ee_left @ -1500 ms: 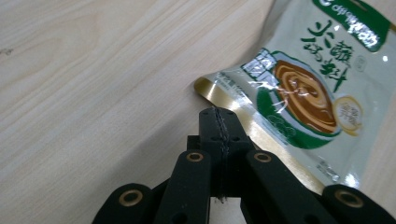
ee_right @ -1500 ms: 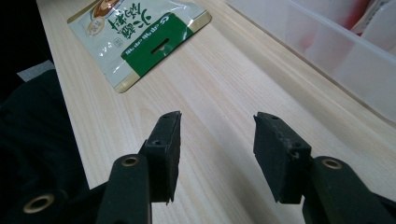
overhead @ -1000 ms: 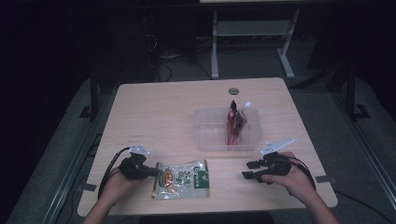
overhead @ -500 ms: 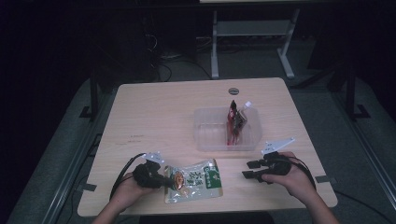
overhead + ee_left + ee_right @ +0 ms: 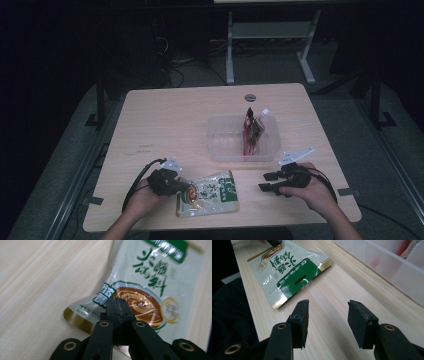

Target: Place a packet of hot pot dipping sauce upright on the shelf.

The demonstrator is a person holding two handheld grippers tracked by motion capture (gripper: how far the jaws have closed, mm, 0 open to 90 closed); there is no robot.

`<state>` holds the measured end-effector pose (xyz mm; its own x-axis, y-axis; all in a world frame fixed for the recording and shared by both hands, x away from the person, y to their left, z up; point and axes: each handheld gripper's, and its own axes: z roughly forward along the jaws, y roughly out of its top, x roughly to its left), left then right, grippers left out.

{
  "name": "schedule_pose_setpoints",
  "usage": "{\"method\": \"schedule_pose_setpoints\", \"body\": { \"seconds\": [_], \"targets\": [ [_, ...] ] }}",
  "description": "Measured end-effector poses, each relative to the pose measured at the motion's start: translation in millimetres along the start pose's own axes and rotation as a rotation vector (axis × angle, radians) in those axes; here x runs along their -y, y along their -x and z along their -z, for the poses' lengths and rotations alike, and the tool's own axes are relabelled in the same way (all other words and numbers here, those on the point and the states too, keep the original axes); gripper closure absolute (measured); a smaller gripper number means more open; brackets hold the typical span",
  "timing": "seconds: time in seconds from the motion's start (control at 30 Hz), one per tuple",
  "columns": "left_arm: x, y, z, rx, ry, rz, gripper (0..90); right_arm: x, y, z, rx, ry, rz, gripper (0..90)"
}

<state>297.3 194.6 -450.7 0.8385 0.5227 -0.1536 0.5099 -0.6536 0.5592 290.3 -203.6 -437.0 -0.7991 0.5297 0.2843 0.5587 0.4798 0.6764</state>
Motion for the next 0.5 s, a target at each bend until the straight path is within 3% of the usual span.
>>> {"method": "schedule_pose_setpoints", "body": {
  "seconds": [0.2,0.5],
  "targets": [
    [-1.2,4.2,-1.6,-0.031,-0.026,-0.008,90.0,-4.2,-4.8,-8.3,-0.029,-0.003,0.000,50.9],
    [0.0,4.3,-0.7,-0.031,-0.025,-0.001,90.0,-16.5,-9.7,-35.7,-0.087,-0.033,-0.010,49.5]
  ]
}}
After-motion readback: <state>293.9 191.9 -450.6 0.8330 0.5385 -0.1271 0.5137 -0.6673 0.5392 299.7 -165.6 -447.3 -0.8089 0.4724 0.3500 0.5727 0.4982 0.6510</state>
